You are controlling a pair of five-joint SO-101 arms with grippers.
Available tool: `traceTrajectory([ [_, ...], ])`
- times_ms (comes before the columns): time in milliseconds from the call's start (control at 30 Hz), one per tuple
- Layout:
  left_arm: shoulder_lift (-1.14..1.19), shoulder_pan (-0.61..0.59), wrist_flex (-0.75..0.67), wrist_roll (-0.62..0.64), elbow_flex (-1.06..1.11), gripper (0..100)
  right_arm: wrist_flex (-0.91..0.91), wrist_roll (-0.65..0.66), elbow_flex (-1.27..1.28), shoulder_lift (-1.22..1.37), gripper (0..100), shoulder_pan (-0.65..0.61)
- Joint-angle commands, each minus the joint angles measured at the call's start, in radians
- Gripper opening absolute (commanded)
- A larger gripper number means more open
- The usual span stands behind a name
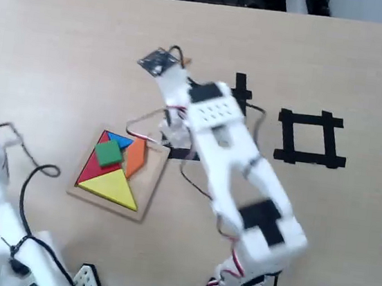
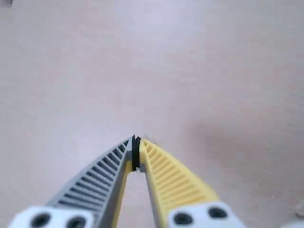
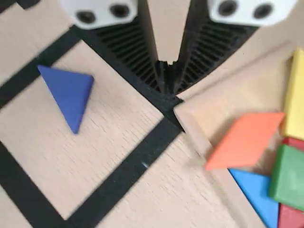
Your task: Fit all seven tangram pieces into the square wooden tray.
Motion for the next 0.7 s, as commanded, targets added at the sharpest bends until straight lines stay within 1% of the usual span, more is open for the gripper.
traceTrajectory([
  [0, -0.023, -0.071, -0.040, 0.037, 0.074, 3, 0.072, -0.094, -0.320, 0.193, 14.3, -0.044],
  [67, -0.023, -0.079, -0.040, 0.038, 0.108, 3, 0.095, -0.057, -0.397, 0.251, 20.4, -0.054],
  [100, -0.023, -0.081, -0.040, 0.040, 0.120, 3, 0.112, -0.029, -0.433, 0.272, 21.4, -0.068],
  [300, -0.023, -0.202, -0.035, 0.080, 0.173, 3, 0.138, 0.063, -0.545, 0.354, 21.5, -0.133],
  [400, -0.023, -0.240, -0.034, 0.081, 0.205, 3, 0.143, 0.063, -0.570, 0.412, 21.5, -0.140],
  [500, -0.023, -0.245, -0.035, 0.081, 0.222, 3, 0.146, 0.061, -0.570, 0.449, 21.5, -0.143],
  [567, -0.023, -0.245, -0.032, 0.084, 0.220, 3, 0.178, 0.061, -0.579, 0.449, 21.5, -0.158],
  [667, -0.023, -0.240, -0.032, 0.126, 0.222, 3, 0.224, 0.040, -0.599, 0.412, 21.5, -0.184],
])
